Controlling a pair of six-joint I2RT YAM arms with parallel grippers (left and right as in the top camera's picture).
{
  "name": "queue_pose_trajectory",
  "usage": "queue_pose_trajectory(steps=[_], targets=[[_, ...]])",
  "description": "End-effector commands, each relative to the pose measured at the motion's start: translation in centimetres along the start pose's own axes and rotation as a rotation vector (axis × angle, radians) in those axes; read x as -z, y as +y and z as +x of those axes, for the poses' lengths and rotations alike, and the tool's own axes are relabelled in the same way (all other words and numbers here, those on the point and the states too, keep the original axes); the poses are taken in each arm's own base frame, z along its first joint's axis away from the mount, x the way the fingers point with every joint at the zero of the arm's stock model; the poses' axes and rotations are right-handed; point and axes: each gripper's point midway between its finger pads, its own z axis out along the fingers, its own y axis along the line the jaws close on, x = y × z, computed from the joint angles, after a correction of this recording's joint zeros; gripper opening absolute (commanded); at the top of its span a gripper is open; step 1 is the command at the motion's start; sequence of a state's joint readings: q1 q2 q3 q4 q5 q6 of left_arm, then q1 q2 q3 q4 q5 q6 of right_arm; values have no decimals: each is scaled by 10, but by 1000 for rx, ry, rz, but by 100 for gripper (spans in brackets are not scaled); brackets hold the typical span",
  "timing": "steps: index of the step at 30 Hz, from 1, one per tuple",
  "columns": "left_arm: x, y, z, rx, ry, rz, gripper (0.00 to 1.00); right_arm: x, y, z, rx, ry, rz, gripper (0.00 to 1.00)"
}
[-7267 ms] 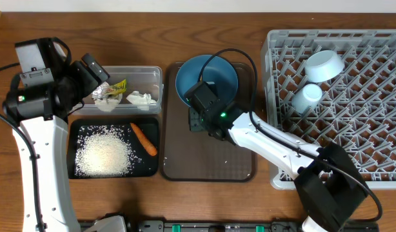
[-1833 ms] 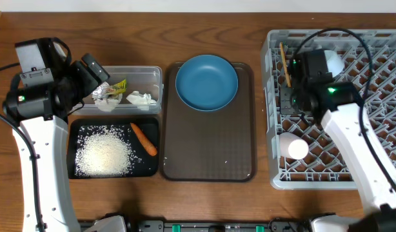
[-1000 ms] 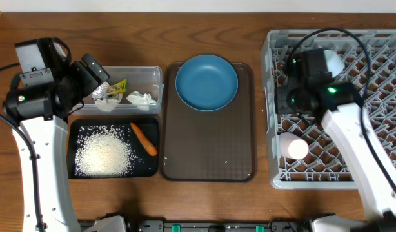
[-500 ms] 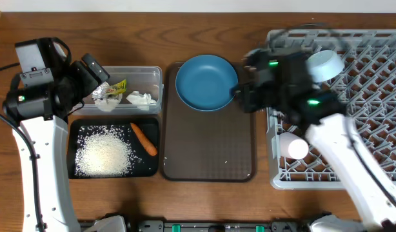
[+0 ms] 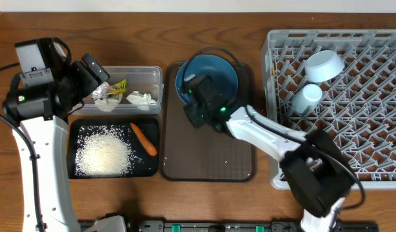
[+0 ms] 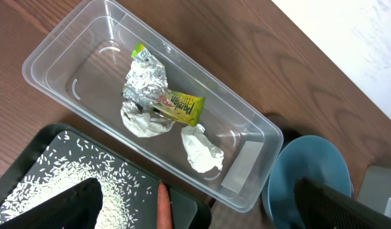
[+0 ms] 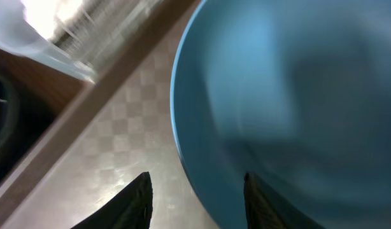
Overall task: Sort waste into correct bins and load items into the dishwasher rack
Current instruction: 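Release the chopstick and grip the rim of the blue plate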
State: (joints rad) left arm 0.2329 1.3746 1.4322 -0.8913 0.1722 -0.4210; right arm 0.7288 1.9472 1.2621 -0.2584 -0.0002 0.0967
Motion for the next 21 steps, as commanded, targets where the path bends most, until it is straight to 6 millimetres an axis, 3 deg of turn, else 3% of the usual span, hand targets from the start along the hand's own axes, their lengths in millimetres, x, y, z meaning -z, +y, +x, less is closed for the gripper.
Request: queue_pose_trajectory(steps=[1, 3, 7, 15, 21], targets=[[-1, 5, 1, -6, -3, -19, 98, -14, -2, 7, 68, 12, 30, 46], [-1, 5, 1, -7, -3, -19, 98, -17, -2, 9, 77, 17, 31, 44], [-1, 5, 1, -7, -3, -19, 98, -16, -2, 6, 77, 8, 31, 28], [-1, 5, 1, -7, -3, -19, 98, -13, -1, 3, 77, -2, 29, 29], [-1, 5, 1, -6, -3, -19, 98, -13, 4, 3, 218, 0, 17, 33]])
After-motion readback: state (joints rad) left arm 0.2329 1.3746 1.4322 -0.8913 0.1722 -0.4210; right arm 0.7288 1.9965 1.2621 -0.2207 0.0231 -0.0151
